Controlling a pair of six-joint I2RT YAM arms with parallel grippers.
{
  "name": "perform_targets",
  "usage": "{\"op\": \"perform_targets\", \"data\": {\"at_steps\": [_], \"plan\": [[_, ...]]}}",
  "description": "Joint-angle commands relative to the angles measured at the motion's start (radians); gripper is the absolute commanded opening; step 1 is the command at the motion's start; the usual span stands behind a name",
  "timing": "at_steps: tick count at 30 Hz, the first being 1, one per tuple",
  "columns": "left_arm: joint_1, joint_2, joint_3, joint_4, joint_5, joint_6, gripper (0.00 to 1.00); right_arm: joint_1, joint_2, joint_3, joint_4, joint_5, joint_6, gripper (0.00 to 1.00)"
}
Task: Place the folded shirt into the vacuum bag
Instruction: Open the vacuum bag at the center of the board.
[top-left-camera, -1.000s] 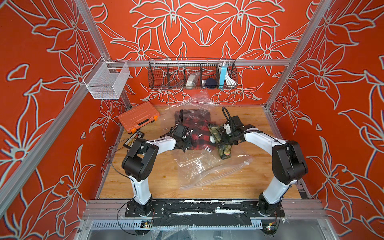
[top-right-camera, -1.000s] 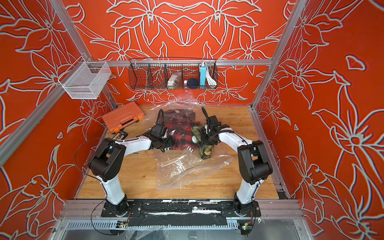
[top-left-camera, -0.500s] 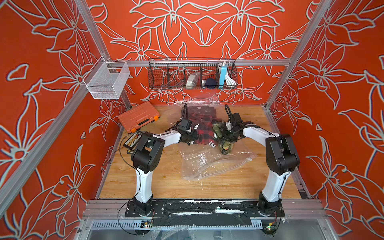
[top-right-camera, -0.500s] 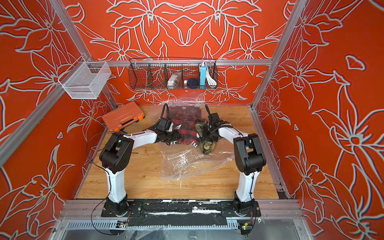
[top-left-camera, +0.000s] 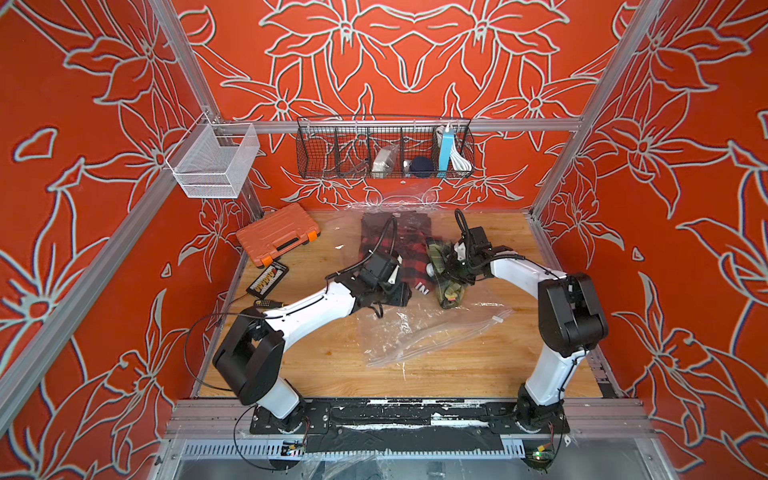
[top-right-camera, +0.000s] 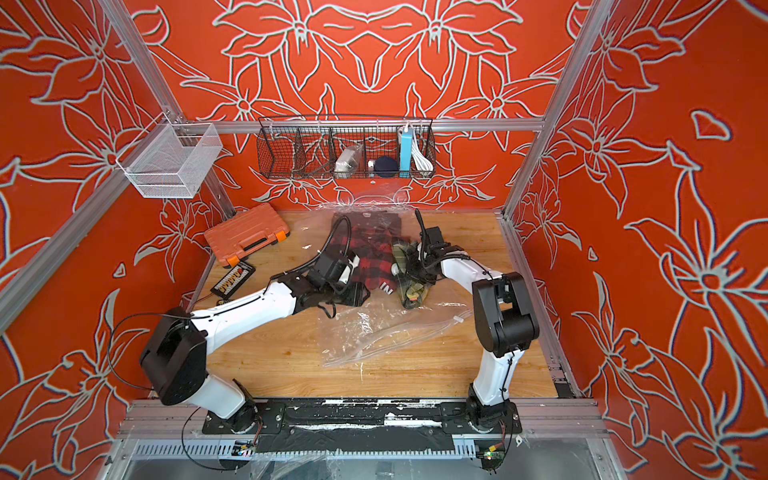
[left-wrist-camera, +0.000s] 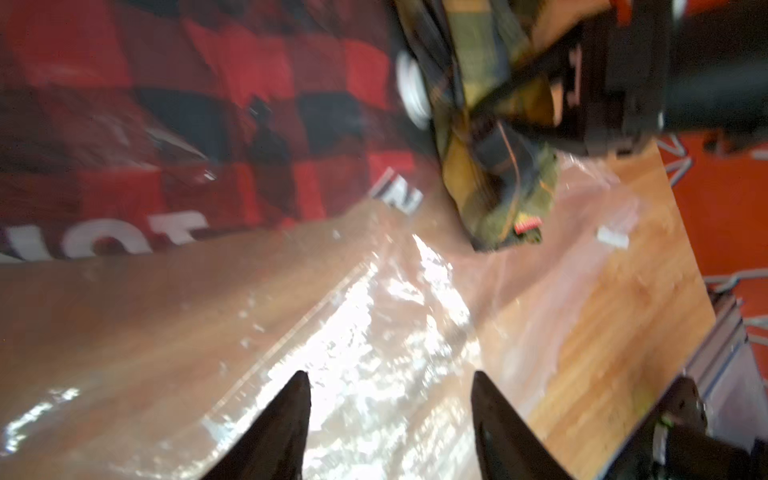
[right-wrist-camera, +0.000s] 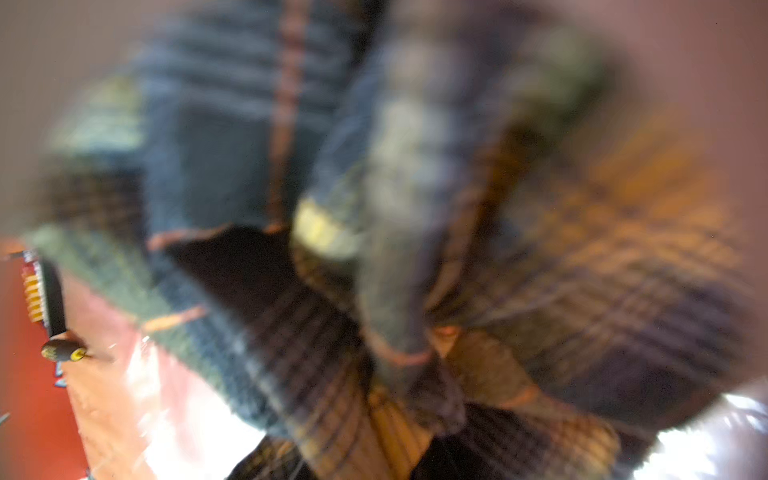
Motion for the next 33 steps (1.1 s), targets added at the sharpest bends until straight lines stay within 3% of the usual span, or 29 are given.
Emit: {"op": "perform_targets", "data": {"at_steps": [1,6,12,21,25,29,31,33], "plan": [[-0.089,-0.043,-0.039,-0.107,-0.031,0.095,0.64,-0.001,-0.099,-0.015,-0.059,-0.019,-0.034,0.0],[-0.204,-0.05,-0.061,-0.129,0.001,0.146,0.68,-0.007,-0.245,-0.062,-0.118,0.009,-0.066,0.0],[-0.278,0.043,-0.026,-0.127,-0.044,0.166,0.68,-0.007,-0.418,-0.12,-0.215,0.059,-0.116,0.0],[-0.299,0.174,0.003,-0.11,-0.163,0.212,0.6,-0.008,-0.603,-0.17,-0.342,0.079,-0.17,0.0],[-0.3,0.222,0.033,-0.14,-0.249,0.22,0.55,-0.002,-0.65,-0.175,-0.383,0.028,-0.152,0.0],[-0.294,0.181,0.03,-0.117,-0.27,0.22,0.48,0.02,-0.729,-0.21,-0.445,0.041,-0.151,0.0],[-0.276,0.152,0.023,-0.092,-0.244,0.203,0.37,0.074,-0.771,-0.212,-0.481,0.066,-0.135,0.0],[-0.264,0.147,0.033,-0.08,-0.233,0.201,0.19,0.154,-0.812,-0.216,-0.504,0.096,-0.097,0.0]]}}
